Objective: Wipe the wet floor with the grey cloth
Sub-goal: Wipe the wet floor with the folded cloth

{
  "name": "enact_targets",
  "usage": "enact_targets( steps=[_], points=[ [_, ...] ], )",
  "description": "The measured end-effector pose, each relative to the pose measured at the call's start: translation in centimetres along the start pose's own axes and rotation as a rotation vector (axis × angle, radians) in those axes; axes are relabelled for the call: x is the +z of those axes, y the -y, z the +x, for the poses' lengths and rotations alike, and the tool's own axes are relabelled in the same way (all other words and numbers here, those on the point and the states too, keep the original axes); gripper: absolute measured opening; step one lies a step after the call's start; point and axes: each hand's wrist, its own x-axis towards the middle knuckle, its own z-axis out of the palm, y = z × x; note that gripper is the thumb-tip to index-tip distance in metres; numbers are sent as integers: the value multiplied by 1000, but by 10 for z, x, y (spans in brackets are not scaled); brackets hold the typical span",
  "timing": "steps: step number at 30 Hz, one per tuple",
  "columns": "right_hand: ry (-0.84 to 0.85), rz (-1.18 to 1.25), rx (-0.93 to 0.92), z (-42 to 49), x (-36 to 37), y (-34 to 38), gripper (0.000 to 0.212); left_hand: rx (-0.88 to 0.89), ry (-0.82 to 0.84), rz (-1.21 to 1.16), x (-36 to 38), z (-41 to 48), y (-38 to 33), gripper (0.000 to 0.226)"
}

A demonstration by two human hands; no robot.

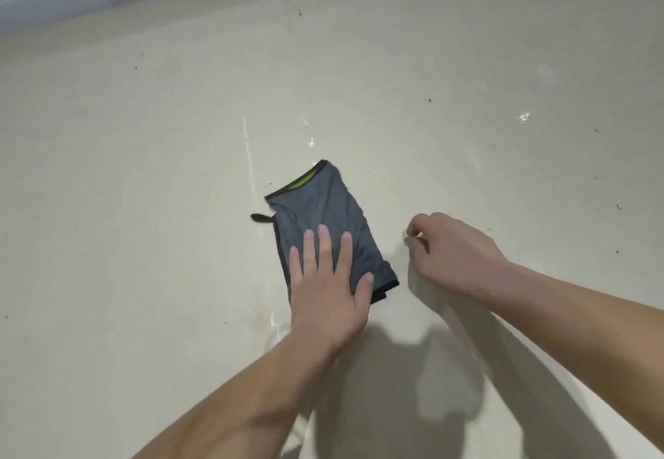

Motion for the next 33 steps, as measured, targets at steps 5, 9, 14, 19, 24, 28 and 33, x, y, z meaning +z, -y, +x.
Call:
enact_targets(
  steps=[5,9,14,19,24,28,33],
  points=[
    [-39,98,108,-24,0,-17,21,169,-12,-44,17,-20,-39,77],
    [-77,125,204,-42,2,-40,18,467,79,-29,9,-17,-69,74],
    [-101,60,257,-21,-15,-44,21,418,45,135,-32,28,-91,70],
    [-159,167,300,1,-8,-13,30,469,143,243,-15,40,-68,89],
    [-85,126,168,15,1,23,34,435,103,149,-33,101,8,91],
    [1,125,130,28,-3,51,48,129,85,130,-50,134,75,93],
    [118,130,101,45,-5,86,51,-181,25,49,-50,112,140,88]
  ],
)
